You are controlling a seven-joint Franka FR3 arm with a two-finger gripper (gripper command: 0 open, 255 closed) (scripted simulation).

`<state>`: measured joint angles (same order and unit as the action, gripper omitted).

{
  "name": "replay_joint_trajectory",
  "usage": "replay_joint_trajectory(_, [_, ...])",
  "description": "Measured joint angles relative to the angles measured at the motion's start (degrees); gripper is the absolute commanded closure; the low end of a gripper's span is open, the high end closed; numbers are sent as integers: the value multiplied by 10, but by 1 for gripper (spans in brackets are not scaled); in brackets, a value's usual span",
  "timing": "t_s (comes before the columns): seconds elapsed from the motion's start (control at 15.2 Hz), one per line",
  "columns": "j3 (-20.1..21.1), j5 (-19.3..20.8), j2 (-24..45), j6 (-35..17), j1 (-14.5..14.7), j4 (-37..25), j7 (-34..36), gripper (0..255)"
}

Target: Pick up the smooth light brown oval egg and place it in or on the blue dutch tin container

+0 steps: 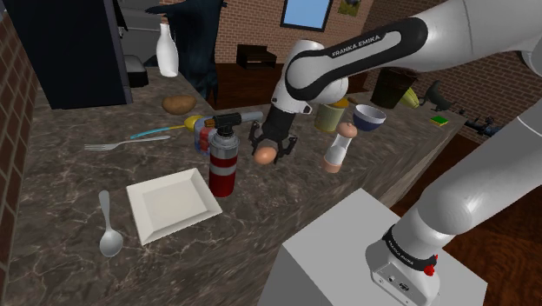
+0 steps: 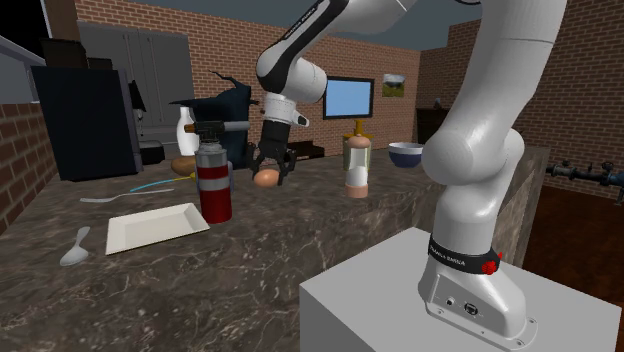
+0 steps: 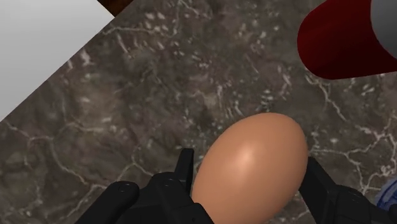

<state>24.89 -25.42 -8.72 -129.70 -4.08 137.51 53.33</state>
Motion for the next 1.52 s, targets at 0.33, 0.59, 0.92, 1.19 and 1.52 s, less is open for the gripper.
replay_joint_trajectory(0.33, [-5, 3, -23, 40, -2, -18, 7, 255])
replay_joint_trajectory(0.59, [-9, 6, -38, 73, -3, -37, 15, 255])
replay_joint_trajectory(0.92, [-14, 9, -55, 112, -5, -59, 23, 255])
replay_joint_trajectory(1.19, [-18, 13, -65, 143, -6, -82, 30, 255])
replay_joint_trajectory(1.52, [-21, 20, -64, 173, -9, -115, 40, 255])
